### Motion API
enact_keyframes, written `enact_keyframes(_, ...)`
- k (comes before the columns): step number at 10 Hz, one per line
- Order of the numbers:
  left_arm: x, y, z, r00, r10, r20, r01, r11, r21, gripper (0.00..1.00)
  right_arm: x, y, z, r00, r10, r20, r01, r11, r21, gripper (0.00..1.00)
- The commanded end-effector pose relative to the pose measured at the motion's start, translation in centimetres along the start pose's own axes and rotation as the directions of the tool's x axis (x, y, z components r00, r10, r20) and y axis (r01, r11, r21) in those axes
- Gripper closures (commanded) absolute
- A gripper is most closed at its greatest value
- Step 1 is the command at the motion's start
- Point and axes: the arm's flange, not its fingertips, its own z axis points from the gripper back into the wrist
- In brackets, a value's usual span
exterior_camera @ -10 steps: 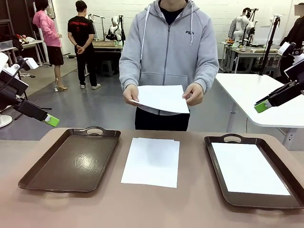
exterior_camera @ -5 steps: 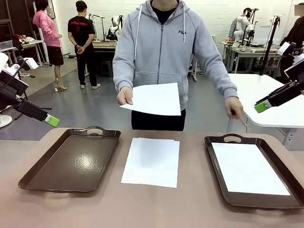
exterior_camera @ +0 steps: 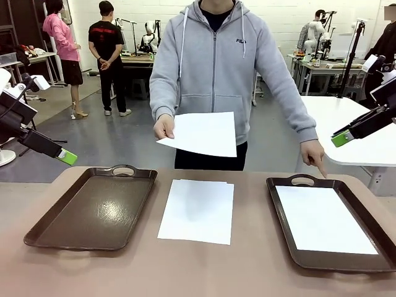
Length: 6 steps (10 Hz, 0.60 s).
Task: Sort the A4 documents.
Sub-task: Receive the A4 Paper.
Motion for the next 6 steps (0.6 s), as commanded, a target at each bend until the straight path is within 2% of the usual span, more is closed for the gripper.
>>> enact_keyframes(1, -0.03, 0.04, 0.00, 1.000, 0.001, 0.003, -0.001, 1.000, -0.006, 0.00, -0.19, 0.11, -0.12, 1.000, 0.004, 0.023, -0.004, 1.000, 0.014, 0.00)
enact_keyframes(6, -0.03, 0.04, 0.00, 1.000, 0.001, 0.003, -0.001, 1.000, -0.006, 0.00, -0.19, 0.11, -0.12, 1.000, 0.004, 0.023, -0.004, 1.000, 0.014, 0.00)
